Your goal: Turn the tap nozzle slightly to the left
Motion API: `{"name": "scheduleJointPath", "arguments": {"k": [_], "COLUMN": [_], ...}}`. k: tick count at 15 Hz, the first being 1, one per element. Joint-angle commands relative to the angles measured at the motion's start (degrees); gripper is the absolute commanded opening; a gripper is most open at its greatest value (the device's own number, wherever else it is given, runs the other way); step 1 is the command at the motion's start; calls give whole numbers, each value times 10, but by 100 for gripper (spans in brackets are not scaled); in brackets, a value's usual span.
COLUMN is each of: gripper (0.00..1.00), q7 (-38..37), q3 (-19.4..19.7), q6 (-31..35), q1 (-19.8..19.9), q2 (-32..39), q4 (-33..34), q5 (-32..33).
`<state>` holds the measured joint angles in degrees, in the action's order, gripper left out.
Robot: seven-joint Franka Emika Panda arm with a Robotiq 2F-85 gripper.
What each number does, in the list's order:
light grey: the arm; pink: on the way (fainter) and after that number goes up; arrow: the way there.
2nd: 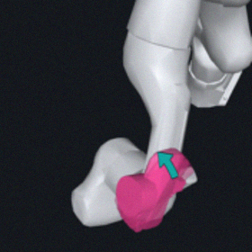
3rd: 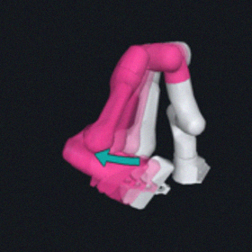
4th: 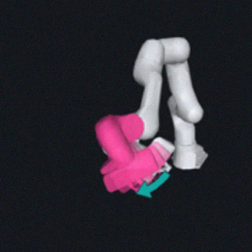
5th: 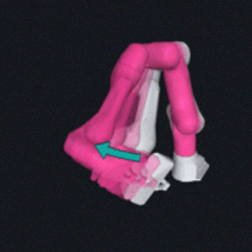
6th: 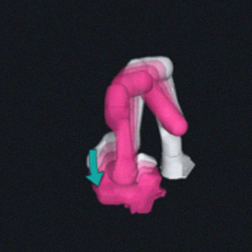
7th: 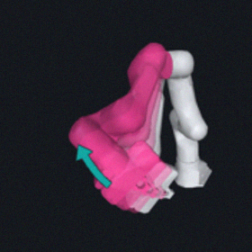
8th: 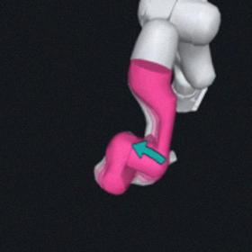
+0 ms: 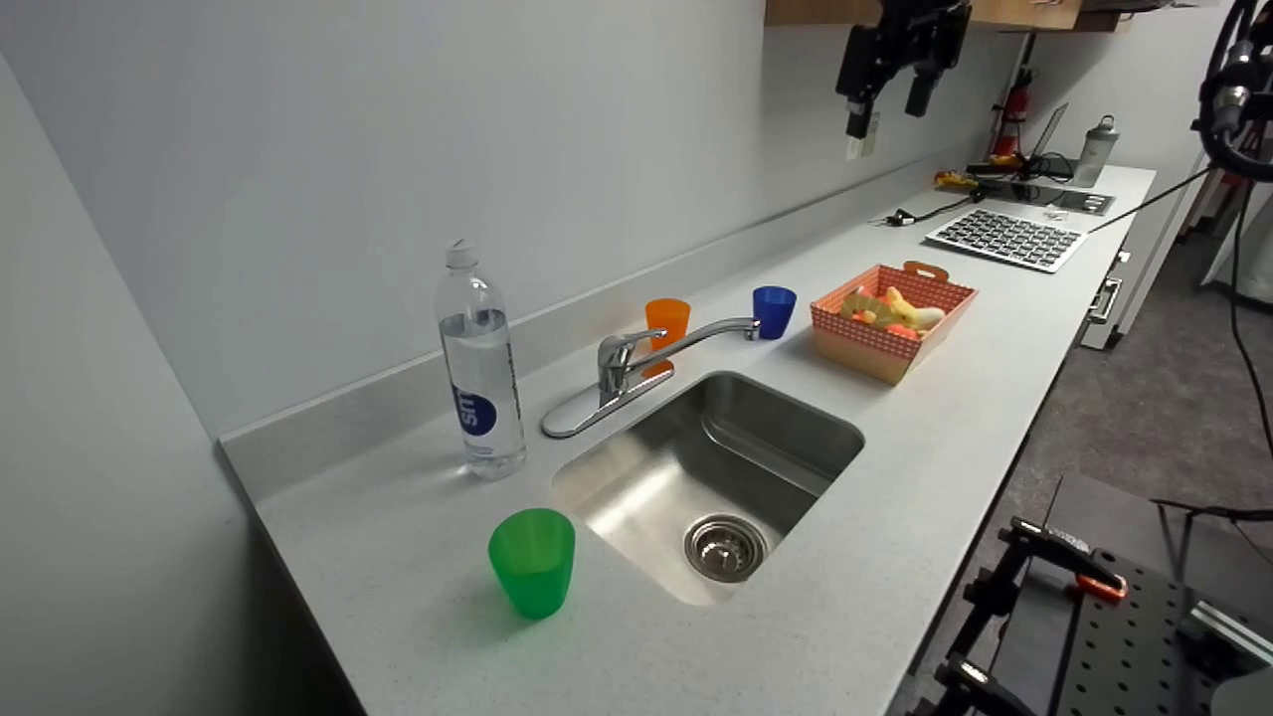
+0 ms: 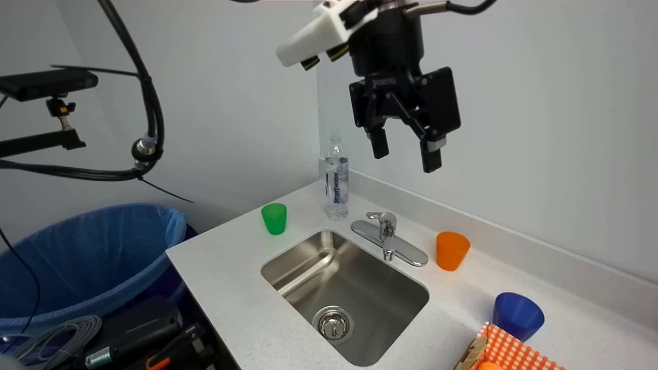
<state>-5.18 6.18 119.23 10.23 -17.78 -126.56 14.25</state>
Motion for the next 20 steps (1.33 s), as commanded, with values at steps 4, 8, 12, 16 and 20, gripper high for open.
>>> {"name": "scheduleJointPath", "arguments": {"k": [4, 8, 12, 16, 20], "gripper": [100, 100, 100, 100, 100], "q7": [6, -3, -7, -30, -55], "q3": [-7, -22, -22, -28, -30], "q6": [7, 7, 8, 28, 56], "q1": [-11, -20, -20, -24, -28], "q2": [44, 49, 52, 85, 138], "q4": [10, 6, 2, 10, 34], "q5": [2, 6, 9, 5, 6]}}
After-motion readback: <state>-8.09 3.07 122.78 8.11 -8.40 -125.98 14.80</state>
